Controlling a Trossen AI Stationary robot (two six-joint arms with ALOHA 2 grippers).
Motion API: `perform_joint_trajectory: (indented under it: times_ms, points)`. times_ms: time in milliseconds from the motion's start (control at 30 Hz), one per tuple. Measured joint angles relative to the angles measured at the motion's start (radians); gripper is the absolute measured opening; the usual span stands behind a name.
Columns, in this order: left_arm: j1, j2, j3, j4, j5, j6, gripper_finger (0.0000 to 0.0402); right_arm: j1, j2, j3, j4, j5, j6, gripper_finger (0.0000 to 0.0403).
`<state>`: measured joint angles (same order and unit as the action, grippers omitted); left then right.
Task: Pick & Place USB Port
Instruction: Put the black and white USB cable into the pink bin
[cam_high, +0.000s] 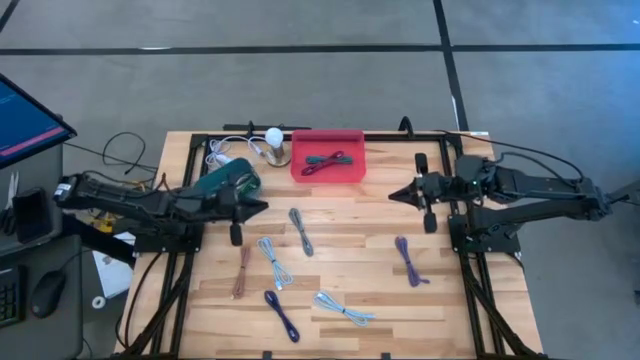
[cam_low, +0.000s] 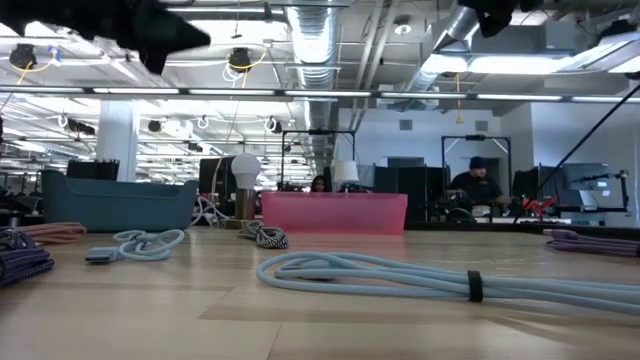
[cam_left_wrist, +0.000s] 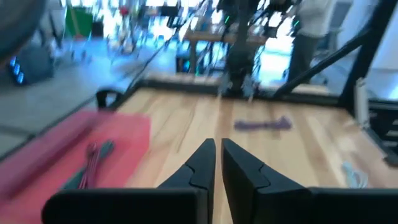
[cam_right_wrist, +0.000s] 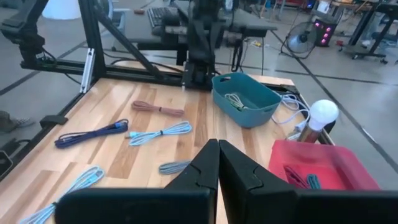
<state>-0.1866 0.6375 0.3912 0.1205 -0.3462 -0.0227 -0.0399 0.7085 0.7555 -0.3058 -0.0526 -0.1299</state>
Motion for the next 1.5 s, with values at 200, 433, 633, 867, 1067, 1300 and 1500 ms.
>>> perform_joint_trajectory:
  times_ms: [200, 433, 633, 867, 1067, 1300, 1500]
  points:
    - [-0.039, 0.0, 0.0, 0.086, 0.0, 0.064, 0.0017, -0.001, 0.061, 0.005, 0.037, 0.012, 0.096, 0.0001]
    - [-0.056, 0.033, 0.0, 0.083, 0.0, 0.071, 0.0007, 0.03, 0.111, 0.092, -0.366, 0.346, 0.437, 0.0]
    - [-0.056, 0.046, 0.0, 0.083, 0.0, 0.071, 0.0011, 0.097, 0.111, 0.139, -0.506, 0.368, 0.66, 0.0]
    - [-0.055, 0.044, 0.0, 0.083, 0.0, 0.095, 0.0012, 0.202, 0.131, 0.158, -0.636, 0.368, 0.886, 0.0]
    - [-0.055, 0.044, 0.0, 0.082, 0.0, 0.096, 0.0012, 0.262, 0.218, 0.158, -0.51, 0.398, 0.85, 0.0]
    - [-0.055, 0.044, 0.0, 0.082, 0.0, 0.094, 0.0012, 0.292, 0.395, 0.158, -0.193, 0.392, 0.706, 0.0]
    - [-0.055, 0.044, 0.0, 0.081, 0.0, 0.094, 0.0012, 0.291, 0.544, 0.158, -0.069, 0.393, 0.706, 0.0039]
